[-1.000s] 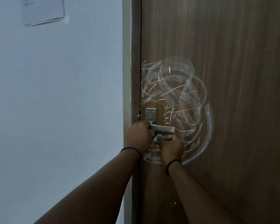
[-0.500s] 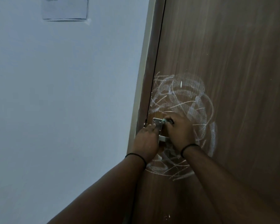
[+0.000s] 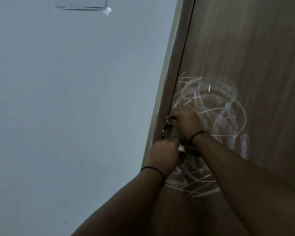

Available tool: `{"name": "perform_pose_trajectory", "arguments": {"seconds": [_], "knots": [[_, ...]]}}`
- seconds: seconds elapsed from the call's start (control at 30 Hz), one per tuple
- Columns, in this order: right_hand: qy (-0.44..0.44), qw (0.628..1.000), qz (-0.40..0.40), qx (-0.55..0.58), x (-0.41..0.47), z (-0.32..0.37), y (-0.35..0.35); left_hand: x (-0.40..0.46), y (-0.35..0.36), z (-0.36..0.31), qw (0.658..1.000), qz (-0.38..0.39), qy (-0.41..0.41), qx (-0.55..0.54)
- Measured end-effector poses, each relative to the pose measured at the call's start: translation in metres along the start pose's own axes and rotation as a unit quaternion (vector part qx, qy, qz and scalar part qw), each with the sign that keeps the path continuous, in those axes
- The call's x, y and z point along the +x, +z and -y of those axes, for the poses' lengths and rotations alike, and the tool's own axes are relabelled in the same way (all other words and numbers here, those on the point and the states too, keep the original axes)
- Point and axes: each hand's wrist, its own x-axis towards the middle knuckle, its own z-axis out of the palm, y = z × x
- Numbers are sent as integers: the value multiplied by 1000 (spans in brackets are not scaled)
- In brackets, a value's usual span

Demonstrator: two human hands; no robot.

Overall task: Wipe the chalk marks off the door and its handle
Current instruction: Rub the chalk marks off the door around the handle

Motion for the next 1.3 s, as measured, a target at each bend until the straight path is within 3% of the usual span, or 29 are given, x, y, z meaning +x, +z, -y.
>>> {"name": "perform_pose_trajectory", "arguments": {"seconds": [0.13,0.3,0.5,0.63,0.8,0.97,1.17,1.3], "knots": [[-6,997,-80,-18,8,-6,-16,-2,-2,-2,1000,-2,-2,-4],[-149,985,26,-78,-12,-10,-12,-3,-5,-2,1000,-4,-1,-14],[-94,985,-70,-125,-2,-23,-20,1,-2,-3,1000,4,-11,-7],[-166,971,-52,-163,-19,-20,-11,4,-5,-1,1000,19,-8,11],[-148,969,56,-191,-42,-41,-24,10,-3,1,998,26,30,45],[-150,963,56,-215,-32,-28,-21,8,7,11,997,49,21,57],[-222,943,82,-234,-21,-26,-16,14,10,12,992,85,40,79],[-191,937,110,-271,-26,-37,-18,14,9,13,987,107,39,110]]}}
